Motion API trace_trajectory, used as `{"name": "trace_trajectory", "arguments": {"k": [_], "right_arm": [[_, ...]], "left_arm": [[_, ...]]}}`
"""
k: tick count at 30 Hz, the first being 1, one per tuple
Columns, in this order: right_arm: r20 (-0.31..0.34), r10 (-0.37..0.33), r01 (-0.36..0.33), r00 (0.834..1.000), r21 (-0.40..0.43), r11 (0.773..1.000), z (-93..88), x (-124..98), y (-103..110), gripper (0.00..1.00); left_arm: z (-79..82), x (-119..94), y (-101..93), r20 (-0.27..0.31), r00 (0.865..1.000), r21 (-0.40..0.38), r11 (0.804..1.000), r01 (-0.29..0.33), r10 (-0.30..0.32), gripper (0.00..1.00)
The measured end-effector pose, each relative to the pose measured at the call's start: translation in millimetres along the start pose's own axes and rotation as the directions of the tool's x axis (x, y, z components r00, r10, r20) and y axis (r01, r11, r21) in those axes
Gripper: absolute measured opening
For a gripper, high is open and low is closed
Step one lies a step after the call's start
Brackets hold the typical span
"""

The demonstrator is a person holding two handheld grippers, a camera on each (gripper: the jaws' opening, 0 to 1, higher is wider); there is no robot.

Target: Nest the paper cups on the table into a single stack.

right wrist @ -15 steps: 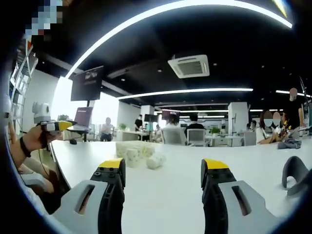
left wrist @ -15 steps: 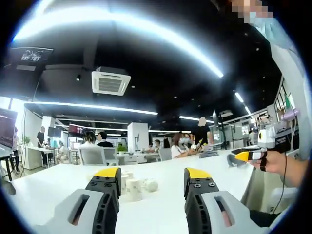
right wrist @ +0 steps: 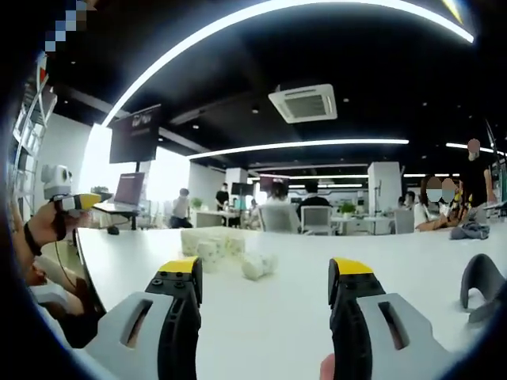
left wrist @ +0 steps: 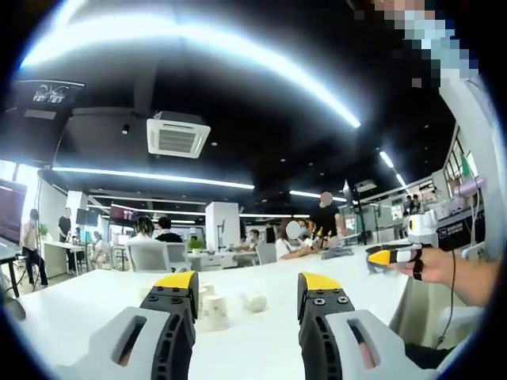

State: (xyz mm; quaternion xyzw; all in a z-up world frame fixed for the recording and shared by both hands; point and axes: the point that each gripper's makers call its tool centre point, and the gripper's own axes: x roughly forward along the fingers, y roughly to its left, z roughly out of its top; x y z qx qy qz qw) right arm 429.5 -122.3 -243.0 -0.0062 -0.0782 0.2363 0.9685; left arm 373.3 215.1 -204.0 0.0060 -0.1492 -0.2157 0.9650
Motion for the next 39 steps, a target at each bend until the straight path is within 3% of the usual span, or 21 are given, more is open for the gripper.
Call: {"name": "trace_trajectory", "arguments": {"k": [21,31,35,39], "right_arm": [[-0.054,0.086,-0.088,0.995,-0.029,0.996,-10.5,56,16,0.64],[-0.139,0.044,-0.048,0.989,-0.029,0.998,-48.5,71,-10,0.69],[-0.204,0.007,-0.020,0.979,-0.062,0.998,-69.7,71,-28,0.76],[-0.274,-0.084,0.051,0.958,-0.126,0.991,-88.4,62,-55,0.80]], "left_arm": [[14.3,-5,-0.4,0.028,1.000,0.003,1.000,0.003,-0.003,0.52],[20.0,-8,5.5,0.040,0.999,0.005,1.000,-0.007,0.007,0.52],[20.4,-9,9.2,0.042,0.999,0.004,1.000,-0.013,0.013,0.51],[20.8,-10,10.7,0.045,0.999,0.004,1.000,-0.017,0.017,0.51]]}}
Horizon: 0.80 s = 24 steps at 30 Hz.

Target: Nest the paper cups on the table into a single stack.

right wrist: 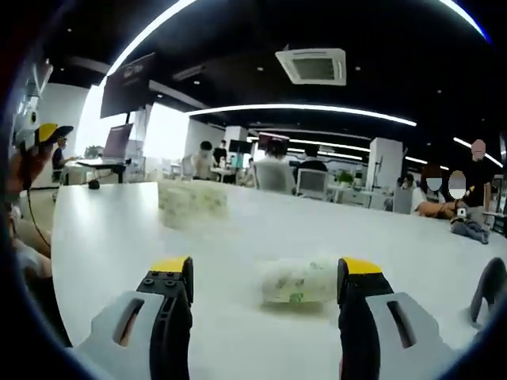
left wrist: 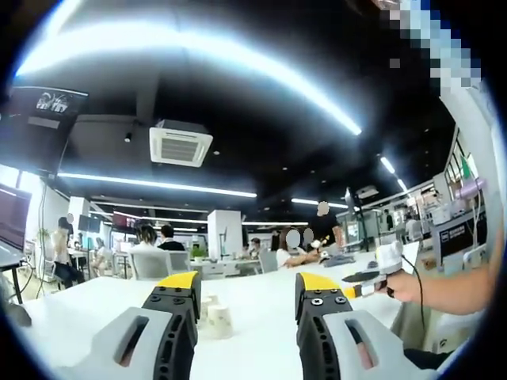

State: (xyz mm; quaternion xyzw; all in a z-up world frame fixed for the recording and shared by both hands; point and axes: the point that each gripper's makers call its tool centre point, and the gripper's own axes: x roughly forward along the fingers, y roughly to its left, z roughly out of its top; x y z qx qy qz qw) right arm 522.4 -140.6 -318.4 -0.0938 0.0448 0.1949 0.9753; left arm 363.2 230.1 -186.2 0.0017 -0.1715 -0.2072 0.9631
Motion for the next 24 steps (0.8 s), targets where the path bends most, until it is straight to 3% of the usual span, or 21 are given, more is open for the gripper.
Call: {"name": "trace_trajectory", "arguments": {"k": [4,6,7,24], "right_arm": [[-0.101,-0.051,0.044,0.994,-0.077,0.996,-24.9,-2,-11,0.81],[-0.102,-0.057,0.050,0.993,-0.069,0.996,-28.2,-2,-13,0.77],[-0.103,-0.058,0.051,0.993,-0.069,0.996,-28.8,-4,-12,0.69],[-0.041,-0.042,0.040,0.998,-0.048,0.998,-16.4,-11,-6,0.62]], "left_arm": [[-2.0,1,-0.2,-0.002,1.000,-0.002,1.000,0.001,-0.001,0.50],[-3.0,1,-0.8,-0.003,1.000,-0.002,1.000,0.003,-0.003,0.50],[-3.1,1,-1.0,-0.003,1.000,-0.002,1.000,0.004,-0.004,0.51],[1.4,1,-3.8,0.012,1.000,0.001,1.000,0.006,-0.006,0.51]]}}
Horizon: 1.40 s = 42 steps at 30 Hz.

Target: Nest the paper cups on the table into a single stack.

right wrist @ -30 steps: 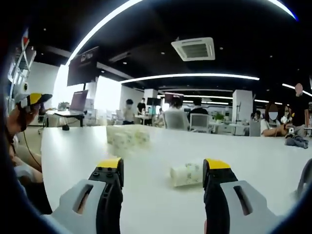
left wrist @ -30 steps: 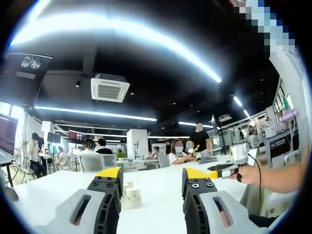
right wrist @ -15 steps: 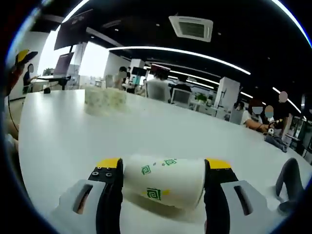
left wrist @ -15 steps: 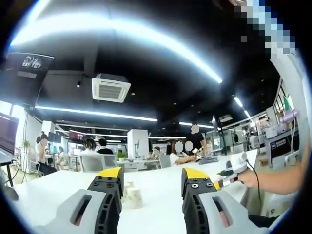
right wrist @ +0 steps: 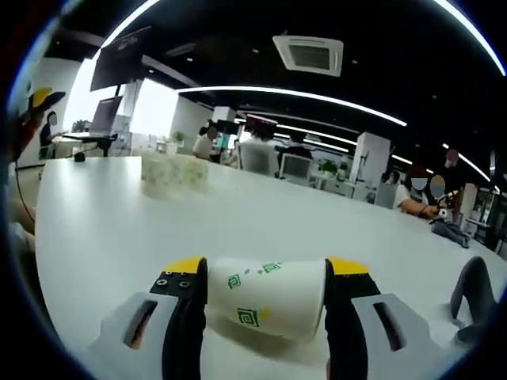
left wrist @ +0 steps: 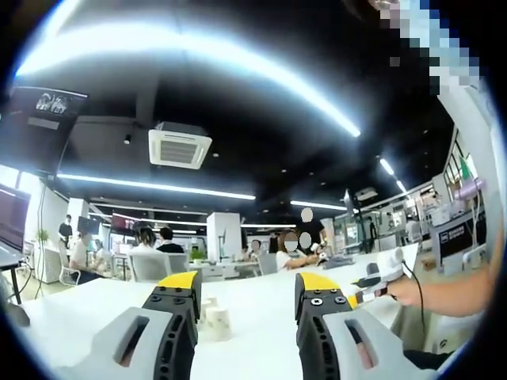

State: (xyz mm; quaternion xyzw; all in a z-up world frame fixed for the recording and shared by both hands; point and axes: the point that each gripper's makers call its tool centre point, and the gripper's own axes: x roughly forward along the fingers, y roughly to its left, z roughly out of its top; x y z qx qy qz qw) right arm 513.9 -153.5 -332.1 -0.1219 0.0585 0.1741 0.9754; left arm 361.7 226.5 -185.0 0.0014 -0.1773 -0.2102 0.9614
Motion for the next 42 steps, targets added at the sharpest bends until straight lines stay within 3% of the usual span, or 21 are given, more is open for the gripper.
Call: {"name": "trace_trajectory", "arguments": {"k": [7,10,15,22,29,42], "right_arm": [[0.002,0.015,-0.015,1.000,0.002,1.000,-2.2,0,4,0.59],[0.004,0.031,-0.031,1.000,-0.006,1.000,-1.9,-1,10,0.49],[-0.001,0.056,-0.056,0.998,-0.013,0.998,-5.4,3,22,0.47],[0.027,0.115,-0.115,0.993,0.015,0.993,-1.6,4,35,0.19],[0.040,0.155,-0.156,0.987,0.036,0.987,0.9,2,52,0.04],[0.077,0.173,-0.178,0.982,0.051,0.983,15.6,-5,57,0.03]], "left_arm": [[-0.9,0,0.4,-0.004,1.000,0.003,1.000,-0.002,0.002,0.50],[-0.8,0,0.3,-0.003,1.000,0.003,1.000,-0.001,0.001,0.50],[0.0,0,-0.4,0.001,1.000,-0.001,1.000,0.002,-0.002,0.50],[-2.1,0,1.4,-0.004,1.000,-0.003,1.000,-0.001,0.001,0.50],[-4.0,1,0.0,-0.012,1.000,0.002,1.000,0.000,0.001,0.50],[-5.7,3,-1.7,-0.013,1.000,-0.003,1.000,-0.003,0.003,0.49]]}}
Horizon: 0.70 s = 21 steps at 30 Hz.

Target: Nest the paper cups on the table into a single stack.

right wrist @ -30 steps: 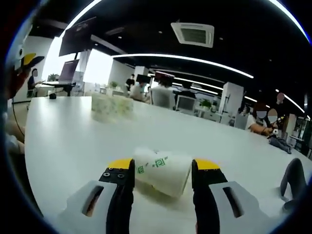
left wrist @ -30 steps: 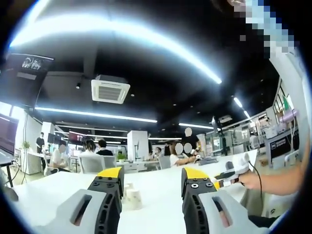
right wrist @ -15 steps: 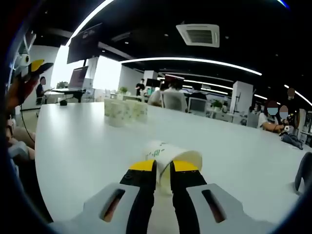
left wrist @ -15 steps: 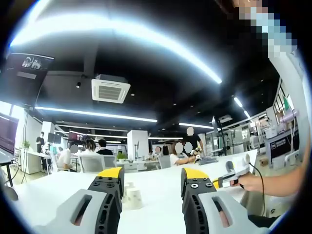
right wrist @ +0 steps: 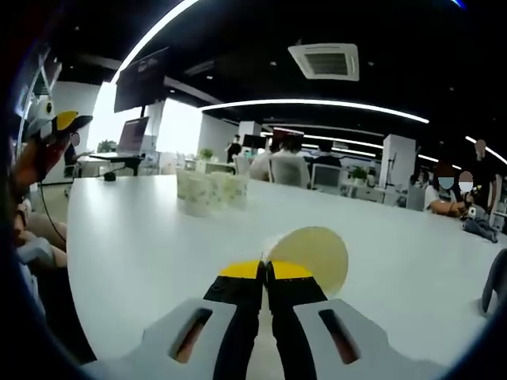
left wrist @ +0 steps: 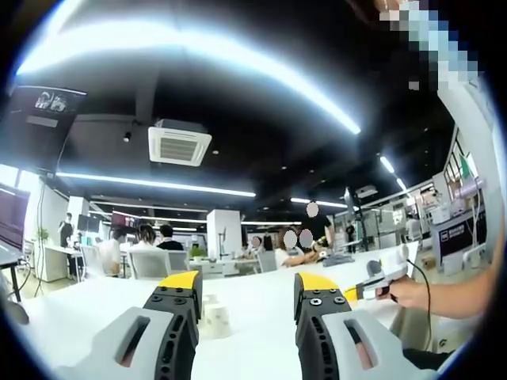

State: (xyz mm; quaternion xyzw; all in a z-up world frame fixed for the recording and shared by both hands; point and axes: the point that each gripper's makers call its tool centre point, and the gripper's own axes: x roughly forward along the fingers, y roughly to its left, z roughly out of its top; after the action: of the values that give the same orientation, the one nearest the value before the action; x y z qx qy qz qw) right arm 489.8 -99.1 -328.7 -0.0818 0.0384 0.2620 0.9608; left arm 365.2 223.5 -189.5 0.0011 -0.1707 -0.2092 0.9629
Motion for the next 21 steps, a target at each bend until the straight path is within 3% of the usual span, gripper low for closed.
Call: {"name": "trace_trajectory", "arguments": {"k": [6,10,12,18,21], "right_arm": [[0.050,0.027,-0.028,0.998,0.009,1.000,14.3,-4,8,0.03],[0.138,0.128,-0.135,0.982,0.044,0.990,37.8,-10,29,0.03],[0.176,0.208,-0.226,0.962,0.086,0.970,49.9,-13,45,0.03],[0.253,0.359,-0.391,0.898,0.087,0.916,84.6,-25,84,0.03],[0.308,0.414,-0.461,0.857,0.096,0.882,103.8,-32,100,0.03]], "left_arm": [[-5.2,2,-3.9,-0.009,1.000,-0.003,1.000,0.006,-0.006,0.49],[-12.1,6,-9.4,-0.023,1.000,-0.008,1.000,0.021,-0.021,0.49],[-15.2,8,-12.9,-0.032,0.999,-0.009,1.000,0.029,-0.030,0.50],[-22.4,12,-28.3,-0.035,0.995,-0.048,0.995,0.087,-0.088,0.50],[-22.6,14,-39.8,-0.002,0.990,-0.162,0.977,0.141,-0.144,0.50]]}}
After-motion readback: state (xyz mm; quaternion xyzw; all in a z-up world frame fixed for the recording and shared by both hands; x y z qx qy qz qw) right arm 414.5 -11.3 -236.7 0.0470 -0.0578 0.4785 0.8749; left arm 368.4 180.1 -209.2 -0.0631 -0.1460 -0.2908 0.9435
